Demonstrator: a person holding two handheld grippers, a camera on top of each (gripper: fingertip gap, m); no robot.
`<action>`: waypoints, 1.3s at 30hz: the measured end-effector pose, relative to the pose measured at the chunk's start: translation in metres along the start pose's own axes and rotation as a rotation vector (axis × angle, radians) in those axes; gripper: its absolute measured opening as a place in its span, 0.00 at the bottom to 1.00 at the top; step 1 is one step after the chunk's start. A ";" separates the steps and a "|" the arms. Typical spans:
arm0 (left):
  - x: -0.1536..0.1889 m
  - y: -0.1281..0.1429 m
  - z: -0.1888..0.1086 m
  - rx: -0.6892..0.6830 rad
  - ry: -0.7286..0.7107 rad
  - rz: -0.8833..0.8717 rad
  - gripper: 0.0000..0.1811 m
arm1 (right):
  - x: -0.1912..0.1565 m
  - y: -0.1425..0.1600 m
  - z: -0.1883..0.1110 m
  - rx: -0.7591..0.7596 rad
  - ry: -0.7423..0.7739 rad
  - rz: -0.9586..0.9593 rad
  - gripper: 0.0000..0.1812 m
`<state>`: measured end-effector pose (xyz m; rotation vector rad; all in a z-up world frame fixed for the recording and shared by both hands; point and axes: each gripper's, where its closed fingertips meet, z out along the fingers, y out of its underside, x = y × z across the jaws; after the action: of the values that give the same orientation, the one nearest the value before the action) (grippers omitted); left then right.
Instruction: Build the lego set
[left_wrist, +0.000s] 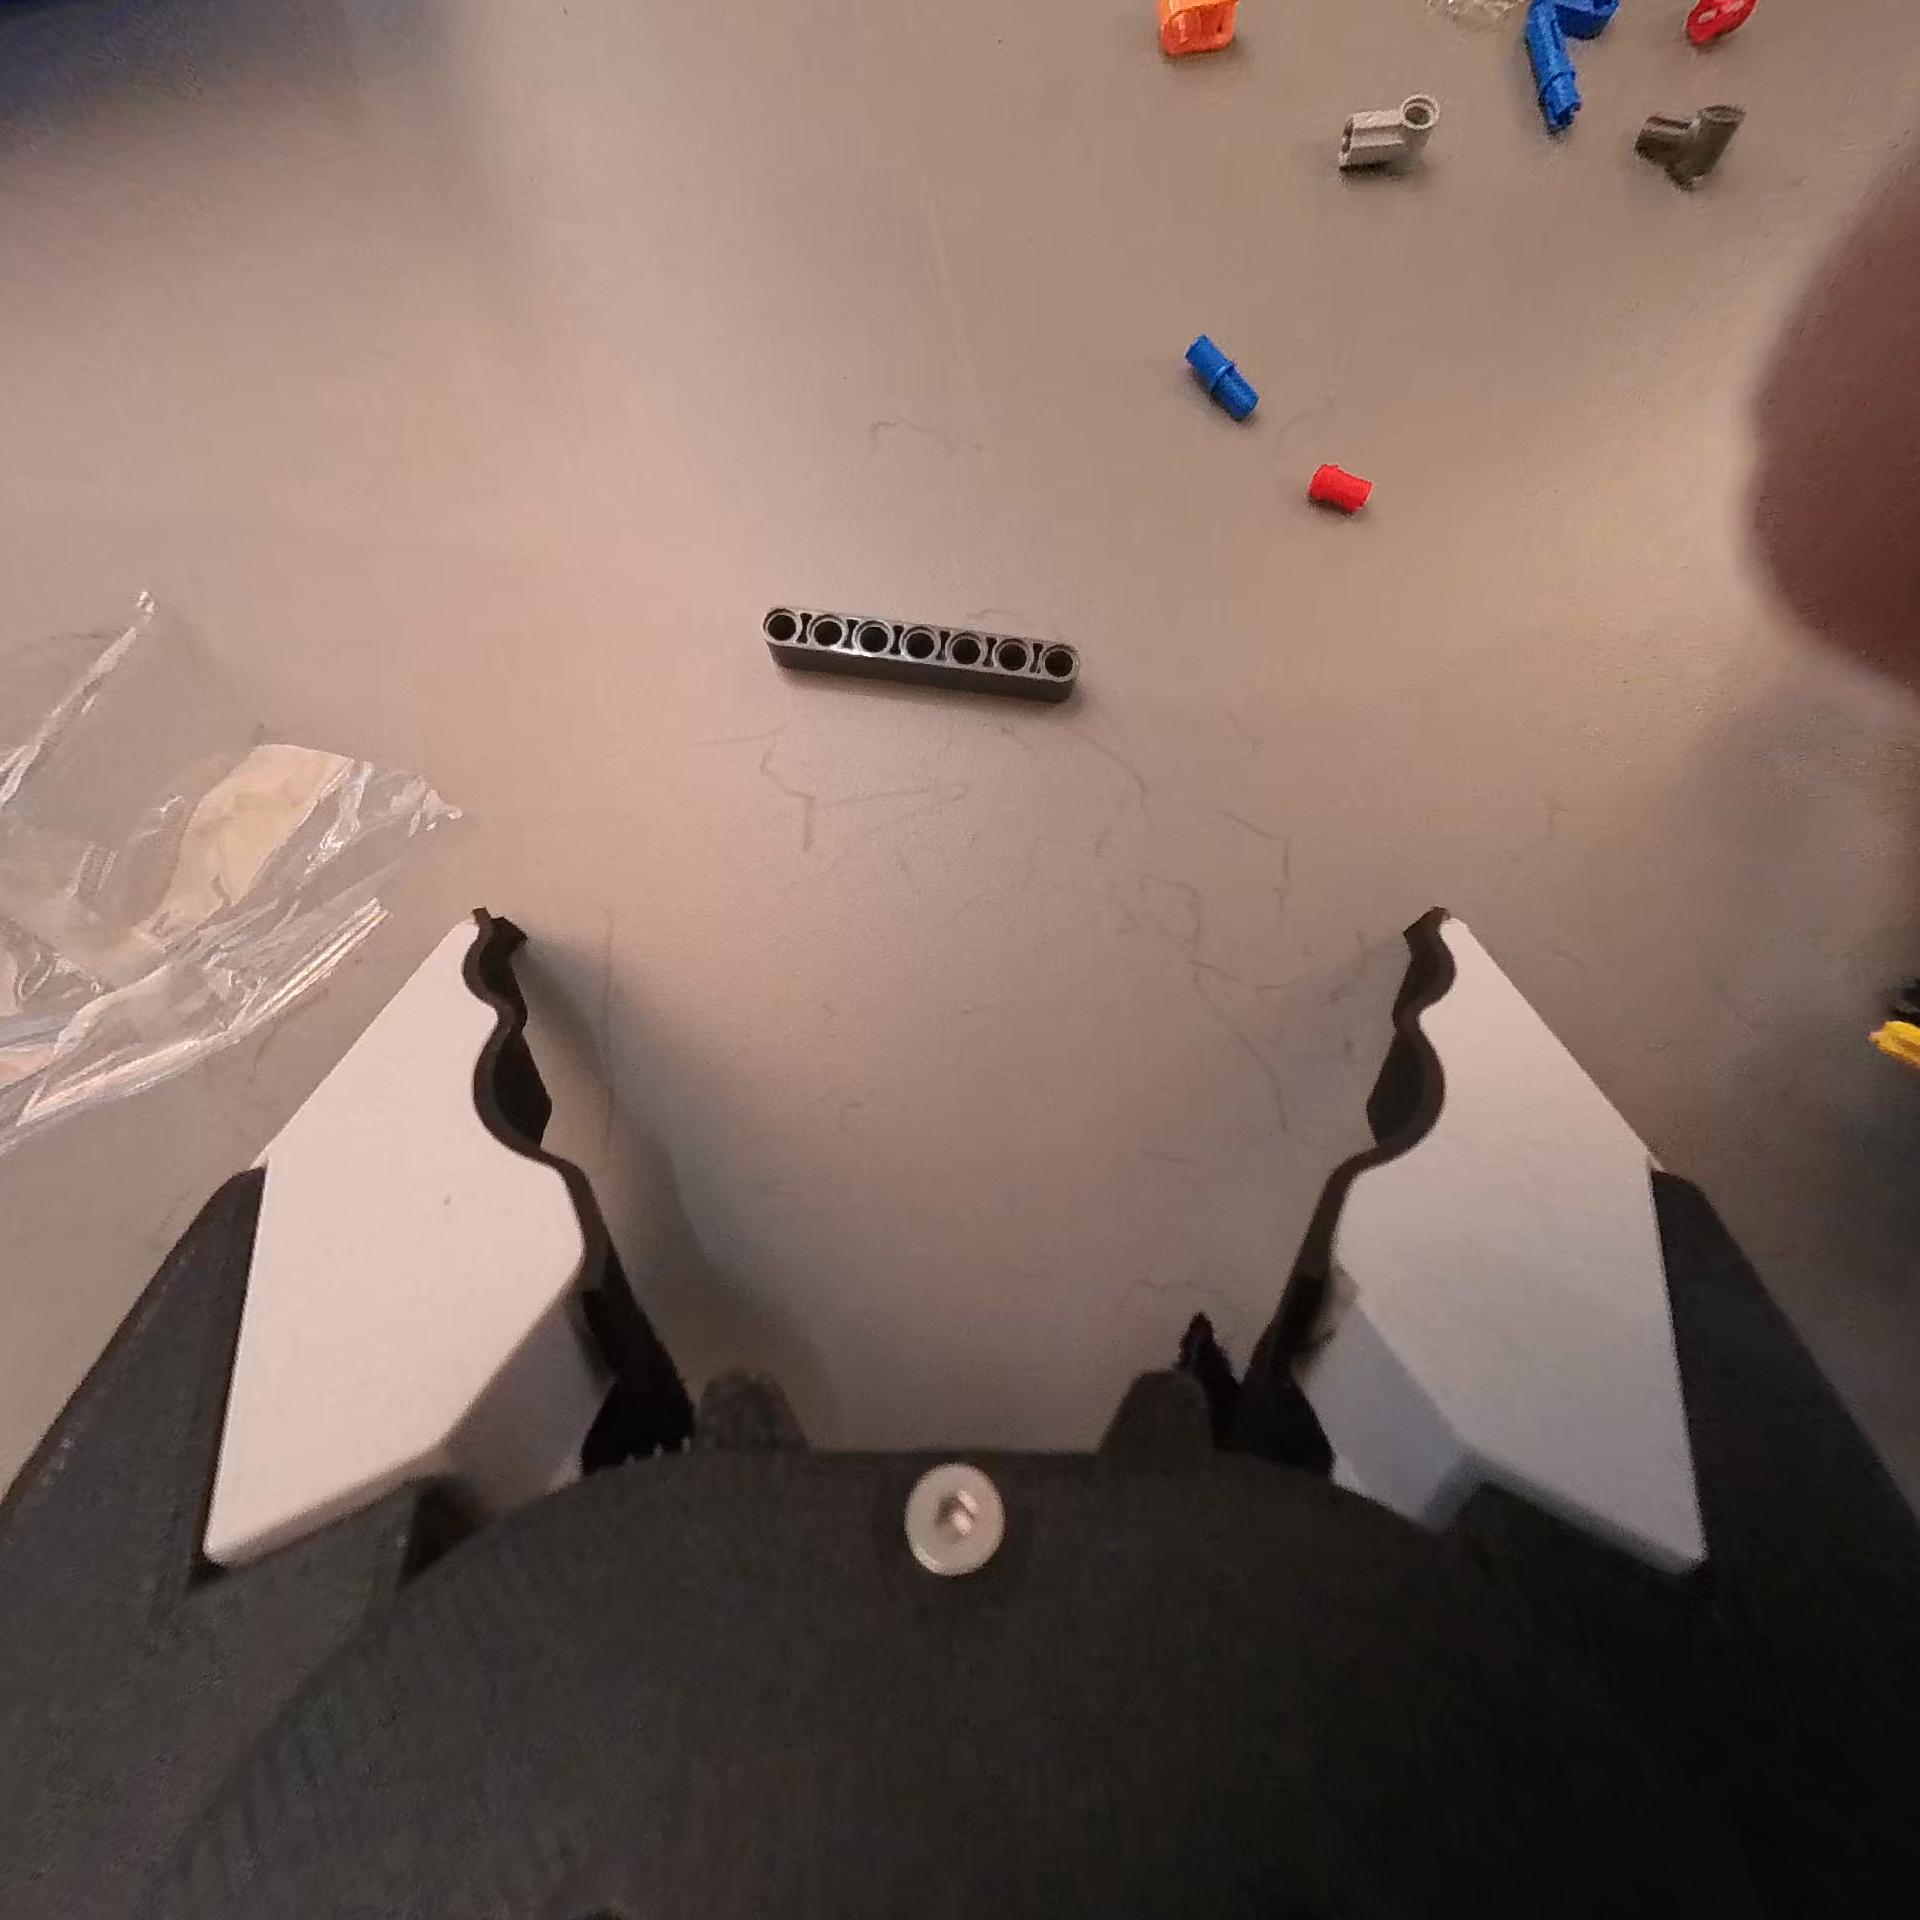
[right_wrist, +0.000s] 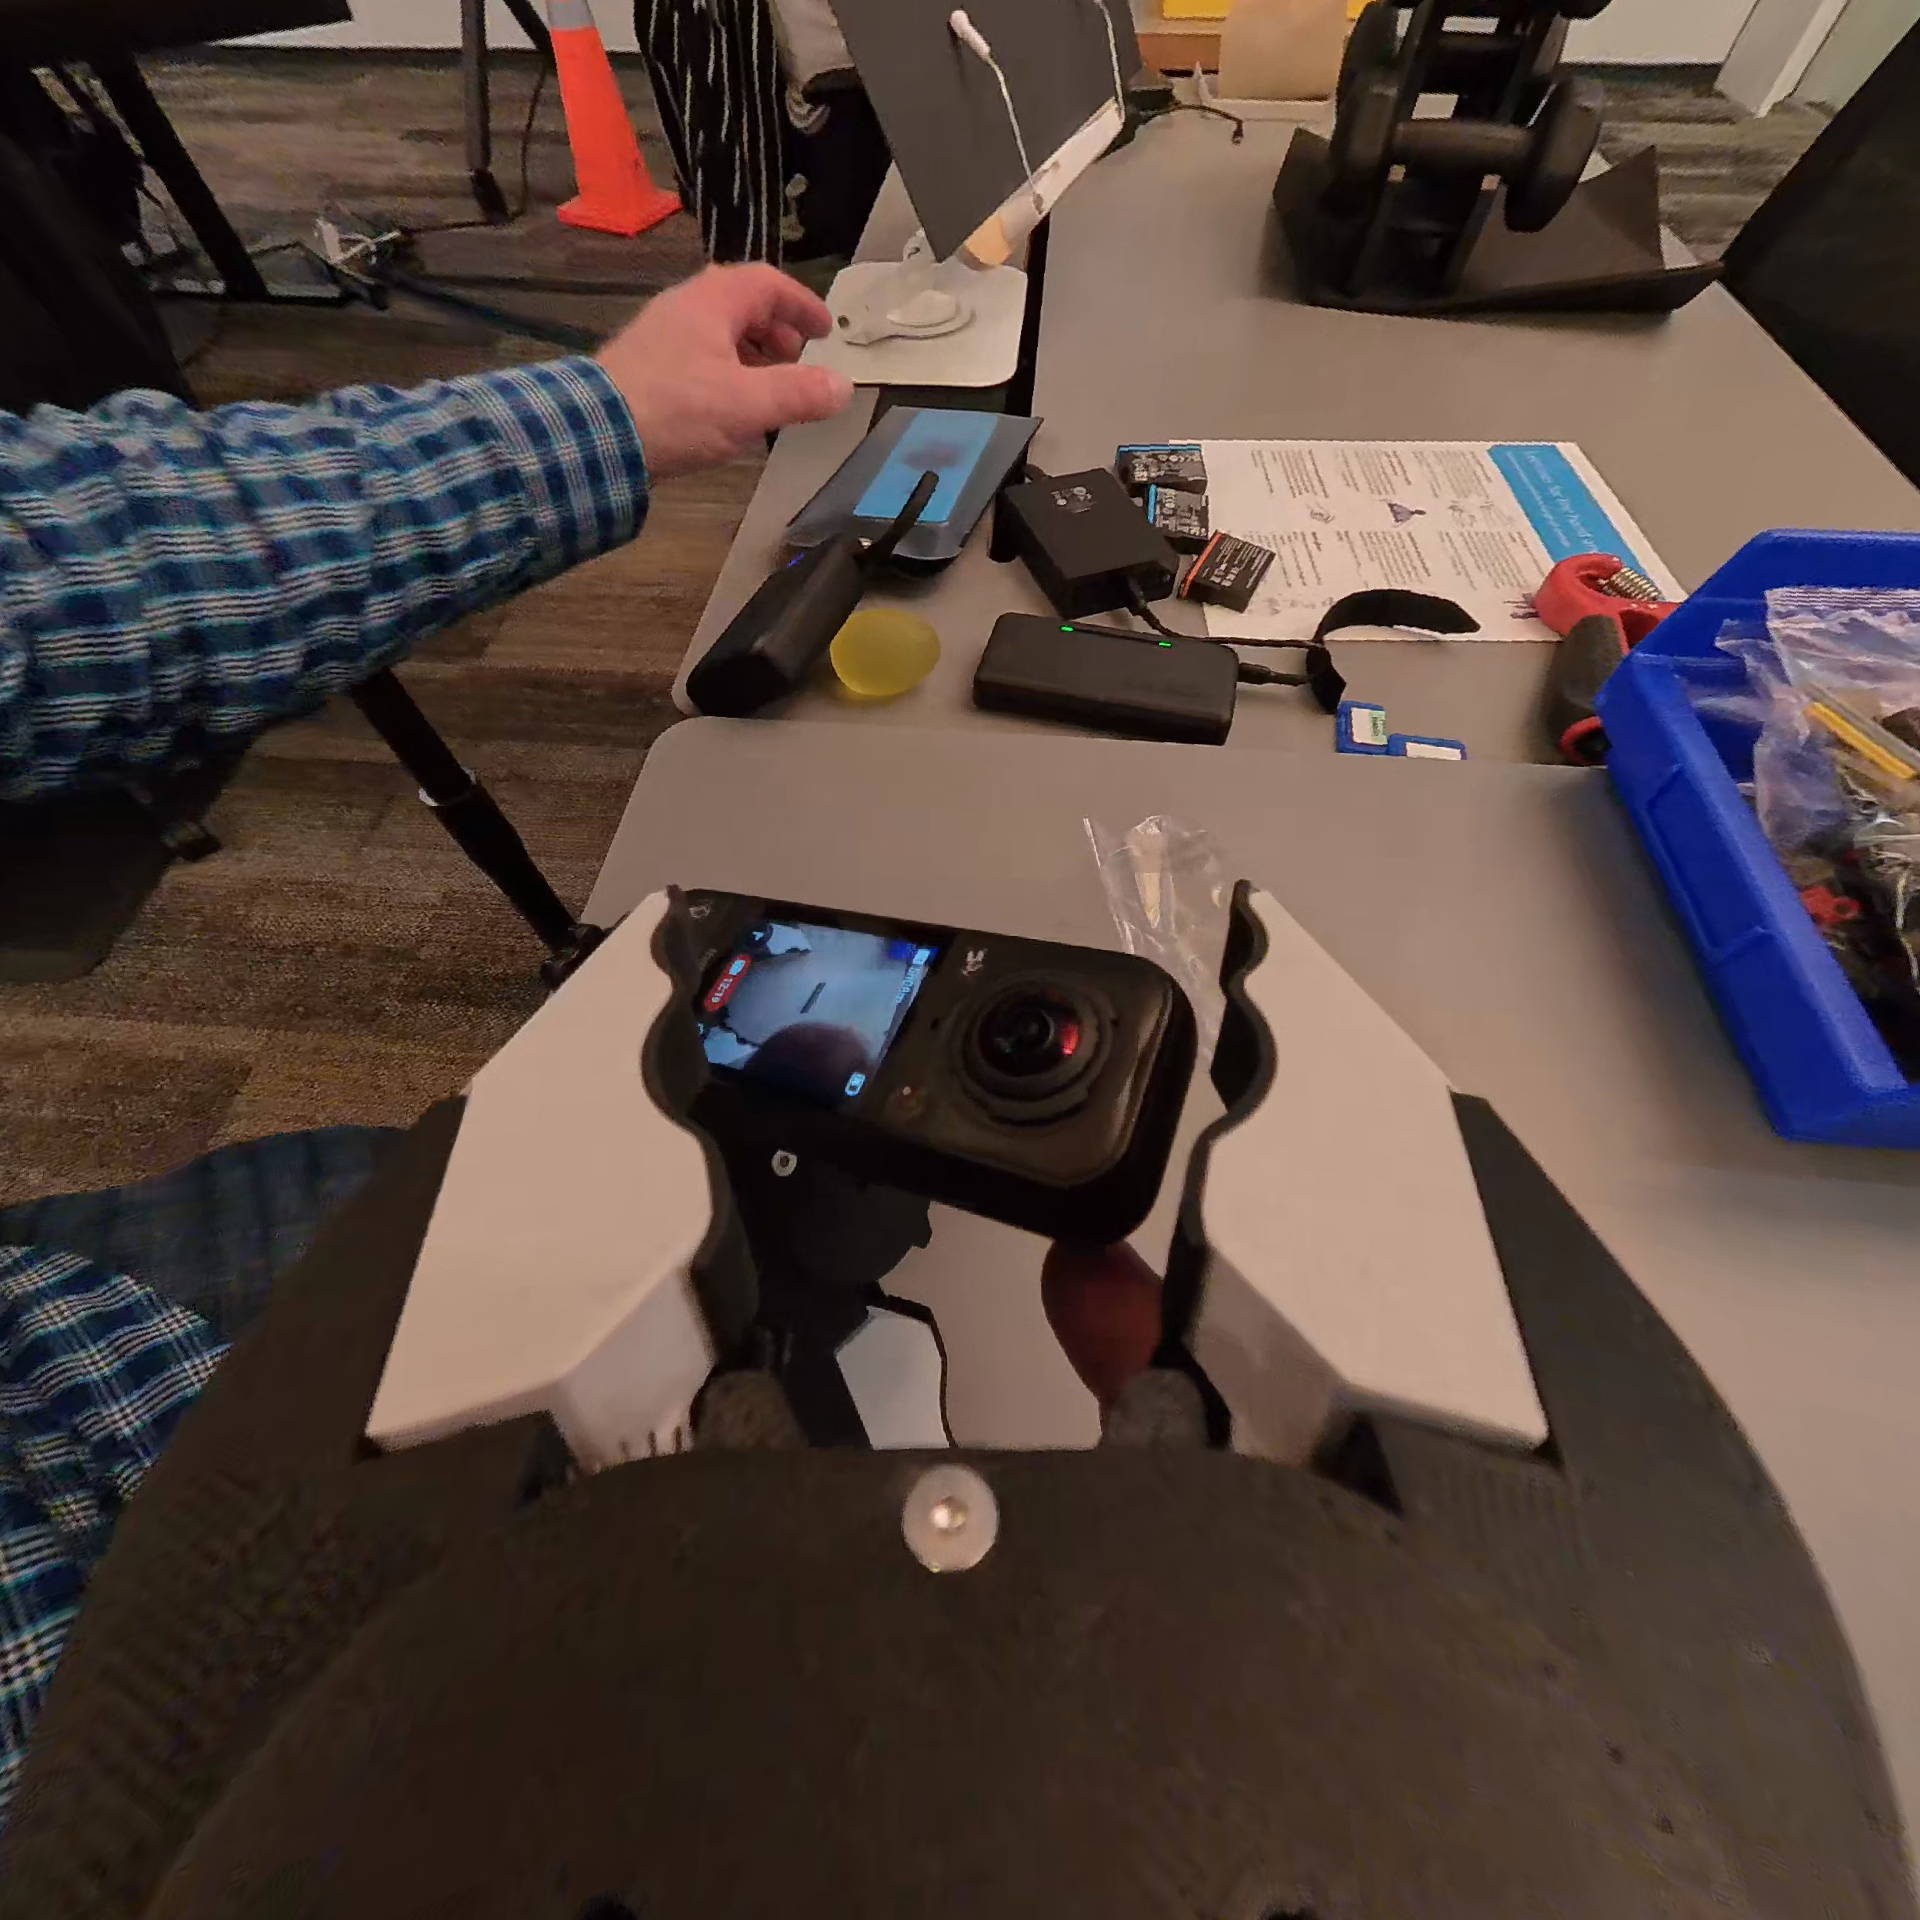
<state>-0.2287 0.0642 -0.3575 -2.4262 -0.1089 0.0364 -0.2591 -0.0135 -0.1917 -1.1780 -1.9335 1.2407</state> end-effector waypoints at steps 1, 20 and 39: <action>0.000 0.000 0.000 0.000 0.000 0.000 0.87 | 0.001 0.000 -0.001 0.003 0.008 -0.002 0.54; 0.000 0.000 0.000 0.000 0.000 0.000 0.87 | 0.027 -0.004 -0.008 -0.010 0.119 -0.029 0.51; 0.000 0.000 0.000 0.000 0.000 0.001 0.87 | 0.044 -0.009 -0.062 0.182 0.137 0.034 0.49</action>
<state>-0.2285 0.0639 -0.3576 -2.4265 -0.1081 0.0366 -0.2332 0.0502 -0.1582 -1.1735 -1.6706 1.2893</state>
